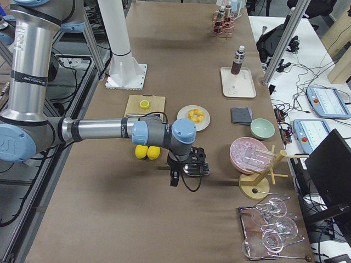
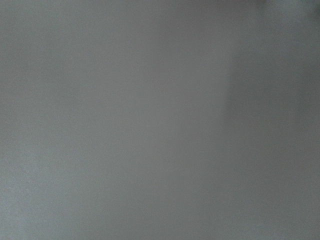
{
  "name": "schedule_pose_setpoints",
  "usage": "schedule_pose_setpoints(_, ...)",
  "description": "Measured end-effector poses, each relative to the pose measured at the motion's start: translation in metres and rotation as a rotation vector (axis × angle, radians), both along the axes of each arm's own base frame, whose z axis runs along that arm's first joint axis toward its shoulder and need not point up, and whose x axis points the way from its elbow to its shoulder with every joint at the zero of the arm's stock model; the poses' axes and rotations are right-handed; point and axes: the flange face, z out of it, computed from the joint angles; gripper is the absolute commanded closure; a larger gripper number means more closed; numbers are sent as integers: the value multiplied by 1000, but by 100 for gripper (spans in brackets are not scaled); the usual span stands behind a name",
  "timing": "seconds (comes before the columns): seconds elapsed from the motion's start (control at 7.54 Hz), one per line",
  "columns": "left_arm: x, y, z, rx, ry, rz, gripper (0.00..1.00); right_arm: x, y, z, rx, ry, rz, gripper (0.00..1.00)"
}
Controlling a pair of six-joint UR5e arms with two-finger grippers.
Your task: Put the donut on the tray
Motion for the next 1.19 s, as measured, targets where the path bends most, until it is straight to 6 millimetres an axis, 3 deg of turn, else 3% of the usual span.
schedule_pose_setpoints(0.66,0,0,-2,3,1,0,1,-8,-4,-5,-8,-38,1,0)
schedule_pose_setpoints(1.19,0,0,-2,5,1,0,1,-4,-29,-22,32,-23,22,0)
